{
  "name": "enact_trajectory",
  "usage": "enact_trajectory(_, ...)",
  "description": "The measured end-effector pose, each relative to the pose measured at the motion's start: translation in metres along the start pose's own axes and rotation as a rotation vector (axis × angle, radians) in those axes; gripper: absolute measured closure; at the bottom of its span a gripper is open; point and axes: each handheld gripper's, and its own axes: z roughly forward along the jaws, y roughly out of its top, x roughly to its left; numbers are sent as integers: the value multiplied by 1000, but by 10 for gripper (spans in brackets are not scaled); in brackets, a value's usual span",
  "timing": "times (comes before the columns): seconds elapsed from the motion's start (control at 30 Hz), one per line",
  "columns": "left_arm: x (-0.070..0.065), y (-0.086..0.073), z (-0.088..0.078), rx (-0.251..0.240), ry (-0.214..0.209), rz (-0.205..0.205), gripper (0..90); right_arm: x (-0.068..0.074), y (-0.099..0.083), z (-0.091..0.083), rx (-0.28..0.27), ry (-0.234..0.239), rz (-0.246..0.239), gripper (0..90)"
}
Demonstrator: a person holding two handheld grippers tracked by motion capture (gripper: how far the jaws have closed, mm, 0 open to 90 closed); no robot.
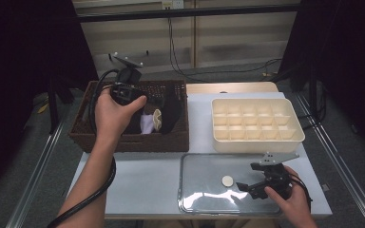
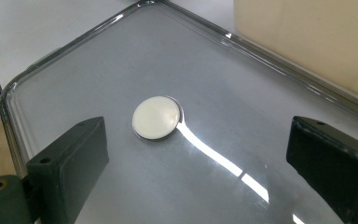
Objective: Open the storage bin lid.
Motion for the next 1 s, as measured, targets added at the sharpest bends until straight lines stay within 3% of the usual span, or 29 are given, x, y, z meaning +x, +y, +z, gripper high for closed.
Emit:
enact_trajectory(0.1,-4,0,-3,9,-6,21,880,0,0,0,-3,2,-2,48)
enact_trajectory(0.53,-16,0,-1,16,-27,37,880,1,0,2,2,9,-5,48)
enact_trajectory(1.0,-28,-26,32,62,-96,66,877,3,1,1,-2,12,-8,48)
